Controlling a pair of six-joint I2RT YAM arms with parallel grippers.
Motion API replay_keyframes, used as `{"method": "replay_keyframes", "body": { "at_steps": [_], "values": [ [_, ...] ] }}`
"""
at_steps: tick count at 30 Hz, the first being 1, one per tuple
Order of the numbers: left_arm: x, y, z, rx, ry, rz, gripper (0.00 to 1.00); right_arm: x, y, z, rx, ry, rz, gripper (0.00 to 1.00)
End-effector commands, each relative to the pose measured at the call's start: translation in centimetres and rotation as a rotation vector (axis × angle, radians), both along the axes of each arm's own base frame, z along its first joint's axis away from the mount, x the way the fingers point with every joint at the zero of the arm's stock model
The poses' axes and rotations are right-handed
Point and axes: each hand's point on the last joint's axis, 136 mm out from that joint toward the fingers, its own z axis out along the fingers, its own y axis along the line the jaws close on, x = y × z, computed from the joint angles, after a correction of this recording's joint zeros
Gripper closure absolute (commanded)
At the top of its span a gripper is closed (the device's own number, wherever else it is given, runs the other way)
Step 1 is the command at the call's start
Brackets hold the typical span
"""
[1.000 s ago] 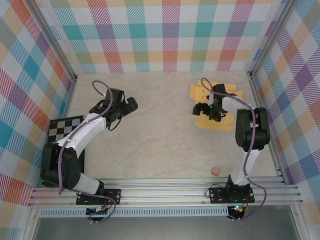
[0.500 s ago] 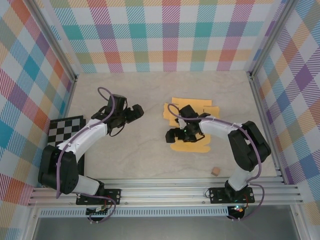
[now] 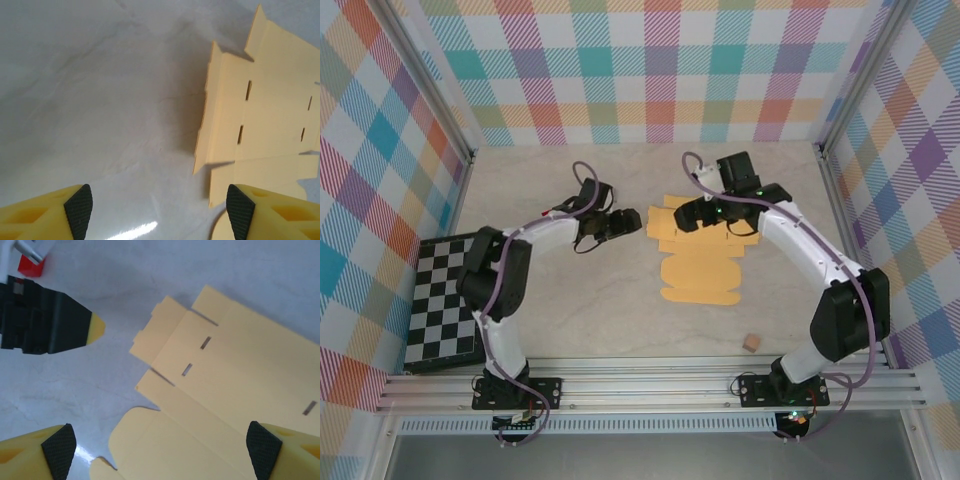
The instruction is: Fold the paper box
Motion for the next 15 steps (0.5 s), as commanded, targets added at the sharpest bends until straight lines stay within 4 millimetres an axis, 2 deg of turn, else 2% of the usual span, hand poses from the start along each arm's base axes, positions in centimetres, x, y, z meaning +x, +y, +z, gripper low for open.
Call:
{"method": "replay_keyframes", "body": {
  "at_steps": [1,5,10,15],
  "values": [
    [1.9,-2.5,0.3,-0.037,-0.046,-0.094,0.29,0.3,0.4,-0.4,-0.025,-0.030,0.151,0.09],
    [3.4,-4.4,-0.6,-0.076,-0.038,-0.148,0.36,2.0,0.0,-0.3,-0.039,-0.093,0.217,0.10],
    [4.1,-5.9,-1.8,-0.086,-0.033,-0.188,0.46,3.7,0.2,-0.5,-0.017,-0.109,0.293,0.11],
    [4.1,-7.2,-1.9,-0.122,-0.057,-0.221,0.58,4.1,0.8,-1.2,0.007,-0.066,0.391,0.16]
  ]
}}
